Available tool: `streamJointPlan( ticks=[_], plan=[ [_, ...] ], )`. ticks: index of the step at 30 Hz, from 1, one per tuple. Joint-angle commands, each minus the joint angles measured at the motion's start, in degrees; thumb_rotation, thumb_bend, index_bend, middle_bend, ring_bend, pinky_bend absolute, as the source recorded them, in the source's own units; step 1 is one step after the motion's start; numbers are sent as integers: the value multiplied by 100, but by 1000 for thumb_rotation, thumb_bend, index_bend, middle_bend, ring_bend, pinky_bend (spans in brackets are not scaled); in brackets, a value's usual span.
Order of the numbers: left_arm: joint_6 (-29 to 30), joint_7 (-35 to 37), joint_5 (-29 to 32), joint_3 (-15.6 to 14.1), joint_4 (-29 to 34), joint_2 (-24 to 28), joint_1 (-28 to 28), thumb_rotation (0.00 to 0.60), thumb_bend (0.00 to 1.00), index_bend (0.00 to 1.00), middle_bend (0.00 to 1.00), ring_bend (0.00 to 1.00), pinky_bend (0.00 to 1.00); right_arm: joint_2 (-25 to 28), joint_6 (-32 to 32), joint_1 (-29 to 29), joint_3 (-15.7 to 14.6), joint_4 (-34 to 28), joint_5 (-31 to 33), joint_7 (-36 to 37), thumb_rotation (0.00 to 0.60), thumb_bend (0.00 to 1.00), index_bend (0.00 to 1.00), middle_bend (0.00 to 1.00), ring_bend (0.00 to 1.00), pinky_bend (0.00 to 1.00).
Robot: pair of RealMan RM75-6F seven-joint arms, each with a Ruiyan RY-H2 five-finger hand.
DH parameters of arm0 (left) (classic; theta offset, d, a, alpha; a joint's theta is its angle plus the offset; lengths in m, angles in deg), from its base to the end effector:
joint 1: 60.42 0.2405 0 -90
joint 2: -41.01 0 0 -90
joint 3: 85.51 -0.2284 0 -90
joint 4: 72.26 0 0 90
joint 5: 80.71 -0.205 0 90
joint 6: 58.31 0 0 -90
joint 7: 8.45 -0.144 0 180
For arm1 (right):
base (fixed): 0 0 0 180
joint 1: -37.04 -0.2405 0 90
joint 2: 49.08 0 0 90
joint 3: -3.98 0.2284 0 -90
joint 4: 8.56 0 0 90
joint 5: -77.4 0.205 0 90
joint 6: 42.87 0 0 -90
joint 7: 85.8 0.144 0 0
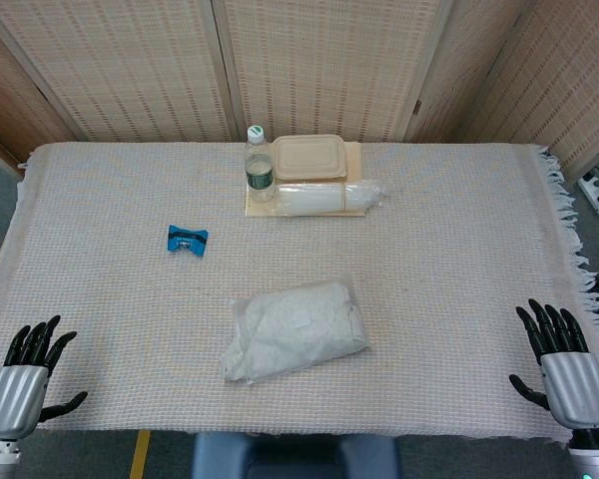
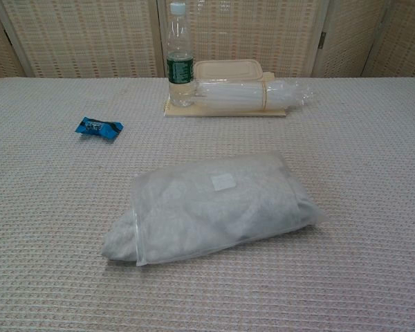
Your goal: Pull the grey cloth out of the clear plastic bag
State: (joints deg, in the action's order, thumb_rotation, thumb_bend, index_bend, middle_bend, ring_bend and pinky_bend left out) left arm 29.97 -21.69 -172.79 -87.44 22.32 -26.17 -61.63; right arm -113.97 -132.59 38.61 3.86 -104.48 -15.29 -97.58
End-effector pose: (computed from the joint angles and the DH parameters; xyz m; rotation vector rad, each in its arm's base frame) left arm -0.2700 0.1425 0.1243 -1.5000 -0.8085 -0.7991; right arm -0.2720 -0.1360 0.1407 1.4442 -0.8043 0.8071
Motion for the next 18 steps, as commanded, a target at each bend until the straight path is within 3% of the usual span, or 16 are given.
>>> streamJointPlan(
  ticks=[1,7,13,18],
  plan=[
    [4,1,-17,-11,-8,-12,5,508,156,212,48,0,0,13,-5,6,-6,-3,-3,14,600,101,0,0,0,0],
    [-2,133,-286,-73,-204,-116,-65,508,155,214,47,0,0,44,-62,28,-1,-8,-12,89,600,100,0,0,0,0],
    [24,799,-871,-254,-619,-338,-230,505,155,281,47,0,0,-16,-33,21,26,10,54,24,600,99,0,0,0,0],
    [135,1635,-1307,-372,-1380,-979,-387,538,156,373,47,0,0,-136,98,-40,44,8,117,-228,600,100,0,0,0,0]
  ],
)
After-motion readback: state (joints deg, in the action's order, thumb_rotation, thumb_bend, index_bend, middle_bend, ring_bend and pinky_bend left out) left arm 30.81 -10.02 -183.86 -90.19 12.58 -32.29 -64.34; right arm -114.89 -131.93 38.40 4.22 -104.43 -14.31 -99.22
